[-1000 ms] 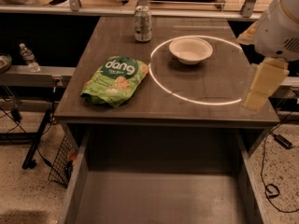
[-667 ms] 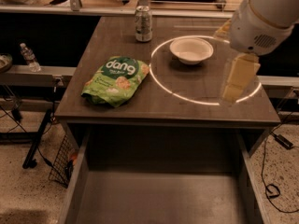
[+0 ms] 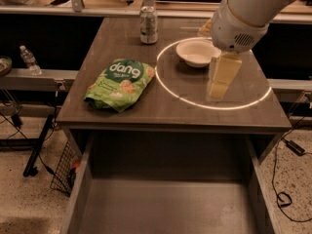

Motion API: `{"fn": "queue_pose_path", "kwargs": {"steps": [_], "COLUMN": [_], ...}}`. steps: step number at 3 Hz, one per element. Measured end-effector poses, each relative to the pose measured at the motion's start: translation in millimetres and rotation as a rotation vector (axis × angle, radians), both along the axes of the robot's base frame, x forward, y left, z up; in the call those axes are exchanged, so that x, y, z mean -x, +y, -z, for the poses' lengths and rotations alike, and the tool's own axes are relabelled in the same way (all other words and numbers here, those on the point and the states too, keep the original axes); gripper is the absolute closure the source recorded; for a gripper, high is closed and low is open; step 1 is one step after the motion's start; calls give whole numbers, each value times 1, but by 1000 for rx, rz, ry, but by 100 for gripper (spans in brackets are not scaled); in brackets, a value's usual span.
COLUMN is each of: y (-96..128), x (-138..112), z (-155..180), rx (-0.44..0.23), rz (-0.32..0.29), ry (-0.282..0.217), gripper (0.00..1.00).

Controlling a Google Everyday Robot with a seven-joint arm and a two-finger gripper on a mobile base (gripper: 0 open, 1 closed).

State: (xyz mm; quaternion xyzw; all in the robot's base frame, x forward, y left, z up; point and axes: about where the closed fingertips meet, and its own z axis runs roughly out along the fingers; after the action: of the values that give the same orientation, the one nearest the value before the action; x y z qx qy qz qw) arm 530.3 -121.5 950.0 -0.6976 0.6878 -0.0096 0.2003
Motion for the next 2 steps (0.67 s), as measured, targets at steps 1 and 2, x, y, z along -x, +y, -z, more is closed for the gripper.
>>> {"fn": "queue_pose_path", "kwargs": {"steps": [1, 2], "y": [7, 27], "x": [-8, -39], "z": [4, 15], "rx": [-15, -25], "rz": [-24, -70], "ry": [-16, -51], "gripper": [0, 0]}}
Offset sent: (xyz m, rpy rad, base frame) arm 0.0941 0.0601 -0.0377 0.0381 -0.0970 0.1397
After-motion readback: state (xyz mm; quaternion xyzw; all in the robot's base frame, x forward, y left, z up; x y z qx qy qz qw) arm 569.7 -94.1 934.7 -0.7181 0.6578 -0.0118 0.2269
